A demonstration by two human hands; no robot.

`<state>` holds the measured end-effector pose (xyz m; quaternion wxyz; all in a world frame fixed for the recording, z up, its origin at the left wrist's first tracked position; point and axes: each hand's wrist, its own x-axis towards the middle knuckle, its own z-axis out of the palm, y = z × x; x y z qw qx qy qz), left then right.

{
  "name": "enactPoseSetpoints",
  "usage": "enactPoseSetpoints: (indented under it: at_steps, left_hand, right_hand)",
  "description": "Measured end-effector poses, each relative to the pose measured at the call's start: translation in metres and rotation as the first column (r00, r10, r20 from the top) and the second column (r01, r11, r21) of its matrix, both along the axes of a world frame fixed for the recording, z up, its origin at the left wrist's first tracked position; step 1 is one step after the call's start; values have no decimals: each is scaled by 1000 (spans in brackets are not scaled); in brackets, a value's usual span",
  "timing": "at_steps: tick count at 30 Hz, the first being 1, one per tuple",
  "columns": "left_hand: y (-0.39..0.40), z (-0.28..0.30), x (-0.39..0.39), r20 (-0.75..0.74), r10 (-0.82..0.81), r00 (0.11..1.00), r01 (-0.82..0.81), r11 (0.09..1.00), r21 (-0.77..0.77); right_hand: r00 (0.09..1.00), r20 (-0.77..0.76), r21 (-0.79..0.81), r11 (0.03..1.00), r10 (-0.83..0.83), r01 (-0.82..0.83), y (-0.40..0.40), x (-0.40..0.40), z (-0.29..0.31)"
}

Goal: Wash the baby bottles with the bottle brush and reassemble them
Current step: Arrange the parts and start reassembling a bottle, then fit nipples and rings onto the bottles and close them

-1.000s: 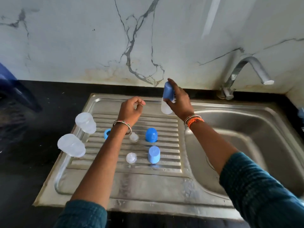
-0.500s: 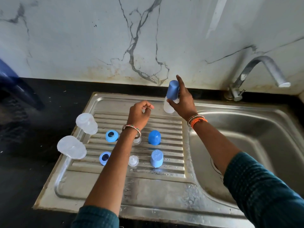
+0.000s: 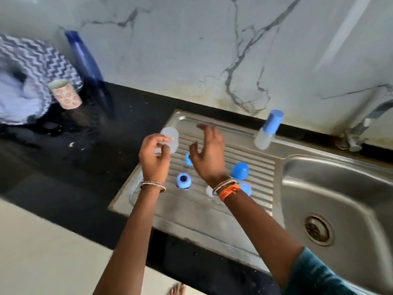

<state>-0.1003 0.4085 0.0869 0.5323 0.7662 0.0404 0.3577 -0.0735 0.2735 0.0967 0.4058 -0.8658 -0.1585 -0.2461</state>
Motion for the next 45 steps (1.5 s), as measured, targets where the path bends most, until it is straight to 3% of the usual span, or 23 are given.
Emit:
enactPoseSetpoints:
  at_steps: [3, 6, 9, 11, 17, 20, 22, 24, 25, 26, 27, 28, 29, 30, 31, 32, 34, 36, 38, 39, 40, 43, 45]
  left_hand:
    - [47, -1, -13, -66, 168, 984, -176, 975, -136]
    - [77, -7, -27, -219, 180, 959, -225, 954, -197]
    - [86, -11, -39, -304, 120, 945, -182, 965, -186]
    - [84, -13, -42, -324, 73, 943, -142, 970, -195]
    - [32, 10, -19, -240, -154, 958, 76, 949, -306]
    - [-21, 25, -2, -186, -317, 930, 239, 907, -348]
    - [-56, 27, 3, -181, -392, 902, 314, 883, -349]
    - [-95, 26, 1, -188, -470, 863, 388, 853, -349]
    - [-115, 25, -2, -195, -506, 841, 421, 836, -352]
    - [-132, 26, -6, -199, -531, 824, 445, 823, -355]
    - [-147, 27, -9, -190, -557, 808, 475, 808, -350]
    - [-165, 27, -14, -192, -589, 785, 513, 792, -329]
    - [-178, 26, -18, -197, -616, 763, 552, 779, -298]
    - [-192, 26, -22, -203, -648, 734, 591, 757, -279]
    - [-202, 27, -25, -206, -672, 711, 615, 737, -280]
    - [-210, 27, -27, -219, -694, 686, 636, 718, -284]
    - [-221, 27, -32, -253, -734, 630, 676, 679, -287]
    - [-228, 25, -35, -269, -761, 591, 709, 649, -277]
    - [-230, 20, -38, -297, -763, 574, 707, 645, -290]
    - [-229, 18, -39, -313, -759, 571, 706, 649, -285]
    - [-227, 15, -41, -334, -756, 563, 711, 649, -270]
    - [-219, 11, -42, -376, -762, 526, 677, 644, -357]
    - [-214, 11, -44, -433, -779, 454, 668, 619, -413]
  right_hand:
    - [996, -23, -238, 967, 90, -92, 62, -10, -15]
    - [983, -167, -403, 904, 80, -142, 99, -8, -30]
    - [937, -340, -450, 861, 81, -238, 110, 0, -34]
    - [942, -317, -404, 883, 110, -239, 102, 0, -23]
    - [994, -69, 33, 996, 89, -87, 11, -12, 79]
    - [985, -146, 308, 950, 96, -47, -73, -30, 127]
    - [927, -250, 583, 808, 279, -86, -135, -48, 131]
    - [852, -236, 889, 457, 467, -5, -200, -69, 105]
    - [838, -309, 913, 387, 451, 128, -232, -82, 79]
    - [817, -485, 825, 473, 313, 309, -255, -91, 48]
    - [718, -695, 527, 712, 45, 465, -271, -100, 24]
    - [550, -800, 152, 807, -238, 570, -292, -109, -8]
    - [431, -728, -180, 755, -534, 631, -303, -115, -29]
    - [373, -651, -232, 641, -661, 732, -314, -116, -36]
    - [419, -654, -92, 616, -630, 783, -321, -116, -30]
    - [550, -686, 166, 634, -477, 756, -327, -113, -21]
    - [779, -627, 640, 551, -27, 535, -332, -114, 5]
    - [783, -622, 608, 633, 5, 479, -338, -118, 1]
    - [555, -813, 258, 746, -176, 614, -333, -120, -24]
    - [461, -780, 27, 714, -423, 699, -331, -120, -37]
    - [425, -740, -6, 636, -522, 771, -327, -122, -44]
    - [679, -695, 511, 502, -237, 698, -316, -125, -30]
    - [752, -641, 670, 367, -152, 645, -307, -129, -26]
